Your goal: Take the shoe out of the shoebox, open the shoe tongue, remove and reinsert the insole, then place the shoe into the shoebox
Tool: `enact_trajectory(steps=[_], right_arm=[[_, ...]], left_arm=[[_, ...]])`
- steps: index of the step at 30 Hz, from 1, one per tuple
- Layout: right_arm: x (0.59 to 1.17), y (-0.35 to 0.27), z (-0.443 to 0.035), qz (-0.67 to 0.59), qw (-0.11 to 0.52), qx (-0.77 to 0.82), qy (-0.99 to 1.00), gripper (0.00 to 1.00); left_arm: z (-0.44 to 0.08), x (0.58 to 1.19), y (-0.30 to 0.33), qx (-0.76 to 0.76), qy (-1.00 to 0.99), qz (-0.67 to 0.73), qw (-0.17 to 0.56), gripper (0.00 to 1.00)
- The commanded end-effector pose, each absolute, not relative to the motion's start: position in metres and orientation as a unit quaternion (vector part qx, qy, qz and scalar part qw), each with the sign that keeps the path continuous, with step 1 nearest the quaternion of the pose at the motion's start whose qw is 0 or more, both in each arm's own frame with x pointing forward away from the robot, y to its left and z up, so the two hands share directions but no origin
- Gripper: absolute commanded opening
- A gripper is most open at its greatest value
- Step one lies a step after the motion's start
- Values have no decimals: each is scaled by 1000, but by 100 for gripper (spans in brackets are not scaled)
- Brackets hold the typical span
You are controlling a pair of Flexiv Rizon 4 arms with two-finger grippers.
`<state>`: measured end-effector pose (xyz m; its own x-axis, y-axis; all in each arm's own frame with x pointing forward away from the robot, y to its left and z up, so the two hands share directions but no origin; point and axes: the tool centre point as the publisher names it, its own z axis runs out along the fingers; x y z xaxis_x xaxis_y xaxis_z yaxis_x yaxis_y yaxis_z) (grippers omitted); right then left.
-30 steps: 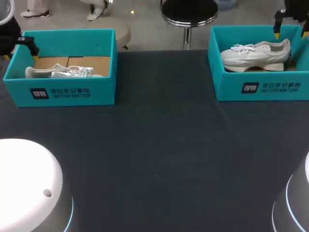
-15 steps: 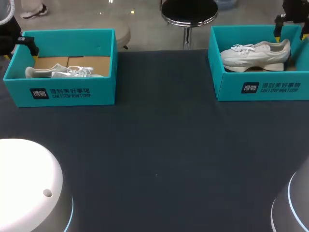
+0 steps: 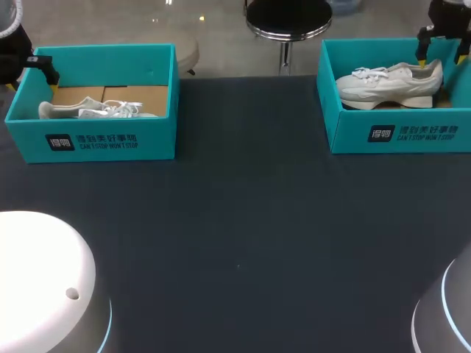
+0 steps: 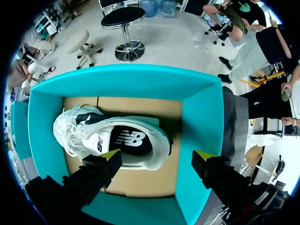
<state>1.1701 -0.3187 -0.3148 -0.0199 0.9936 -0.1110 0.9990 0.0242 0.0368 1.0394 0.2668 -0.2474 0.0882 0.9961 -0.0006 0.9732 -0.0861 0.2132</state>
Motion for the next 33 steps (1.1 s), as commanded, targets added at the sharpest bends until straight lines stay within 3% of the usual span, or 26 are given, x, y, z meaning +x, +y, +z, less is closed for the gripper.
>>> enact_trajectory(steps=[1,19,22,24,26,33], right_arm=[[1182,-321,-324,-29,42,698,714,100],[1184,-323,-338,-26,29,698,715,100],[1184,-324,-339,-27,30,699,714,81],[1184,-324,-338,-27,31,699,714,60],[1186,-326,-340,-27,32,699,714,49],[1188,-327,-343,-27,34,700,712,46]], left_arm=[[-247,1039,267,733,671,73,79,100],[-247,1039,267,733,671,73,79,100],[-247,1039,267,733,671,73,79,100],[-247,1039,267,733,671,73,79,100],[-247,1039,267,733,671,73,79,100],[-247,1039,267,733,671,73,79,100]])
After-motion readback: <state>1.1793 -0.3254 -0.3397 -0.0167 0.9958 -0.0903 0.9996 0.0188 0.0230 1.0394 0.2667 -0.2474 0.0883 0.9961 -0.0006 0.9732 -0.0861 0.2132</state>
